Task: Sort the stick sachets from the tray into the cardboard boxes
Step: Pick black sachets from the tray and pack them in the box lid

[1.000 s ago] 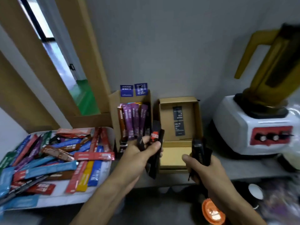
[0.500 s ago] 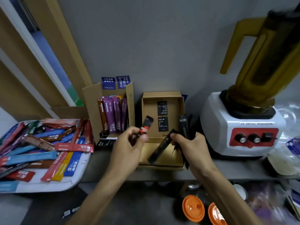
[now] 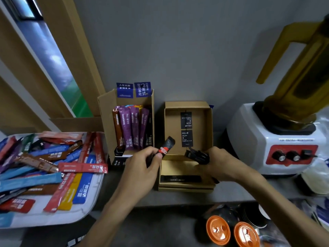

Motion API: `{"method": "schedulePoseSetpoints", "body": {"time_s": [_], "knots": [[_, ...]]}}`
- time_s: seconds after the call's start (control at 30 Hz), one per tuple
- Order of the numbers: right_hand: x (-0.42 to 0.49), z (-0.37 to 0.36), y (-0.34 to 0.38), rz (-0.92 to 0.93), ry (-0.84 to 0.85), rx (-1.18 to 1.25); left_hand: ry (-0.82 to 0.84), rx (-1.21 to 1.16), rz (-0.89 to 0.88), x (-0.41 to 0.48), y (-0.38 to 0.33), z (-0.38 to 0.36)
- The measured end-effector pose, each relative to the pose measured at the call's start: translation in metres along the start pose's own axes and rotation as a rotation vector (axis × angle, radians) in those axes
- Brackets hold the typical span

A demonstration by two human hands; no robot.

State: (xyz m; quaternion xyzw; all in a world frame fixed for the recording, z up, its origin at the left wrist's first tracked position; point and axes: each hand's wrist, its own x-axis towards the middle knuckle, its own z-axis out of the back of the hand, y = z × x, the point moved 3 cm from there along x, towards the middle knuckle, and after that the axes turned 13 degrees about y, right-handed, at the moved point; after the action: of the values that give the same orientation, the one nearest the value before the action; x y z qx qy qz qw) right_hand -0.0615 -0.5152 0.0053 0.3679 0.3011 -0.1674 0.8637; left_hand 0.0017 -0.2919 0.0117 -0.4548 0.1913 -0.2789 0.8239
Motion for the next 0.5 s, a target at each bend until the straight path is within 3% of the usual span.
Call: {"method": "schedulePoseSetpoints", "body": {"time_s": [0.17,0.3,0.37,0.43,0.5], "knots": [[-0.028,0.002,0.012,0.339,-0.162,0.561,0.118,0.044,-0.023,0.012,-0.005,-0.008],[-0.025,-0.013,0.020,0.426,-0.192,0.608,0.207,0.083,-0.053,0.020,-0.014,-0.025],[-0.024,-0.010,0.012,0.392,-0.309,0.686,0.226,-0.092,-0.030,0.023,-0.013,-0.028],[-0.030,-0.003,-0.006,0.359,-0.432,0.803,0.181,-0.432,-0.010,0.025,-0.011,-0.024],[-0.038,0.002,-0.026,0.344,-0.496,0.881,0.081,-0.501,-0.029,0.027,-0.005,-0.018]]}}
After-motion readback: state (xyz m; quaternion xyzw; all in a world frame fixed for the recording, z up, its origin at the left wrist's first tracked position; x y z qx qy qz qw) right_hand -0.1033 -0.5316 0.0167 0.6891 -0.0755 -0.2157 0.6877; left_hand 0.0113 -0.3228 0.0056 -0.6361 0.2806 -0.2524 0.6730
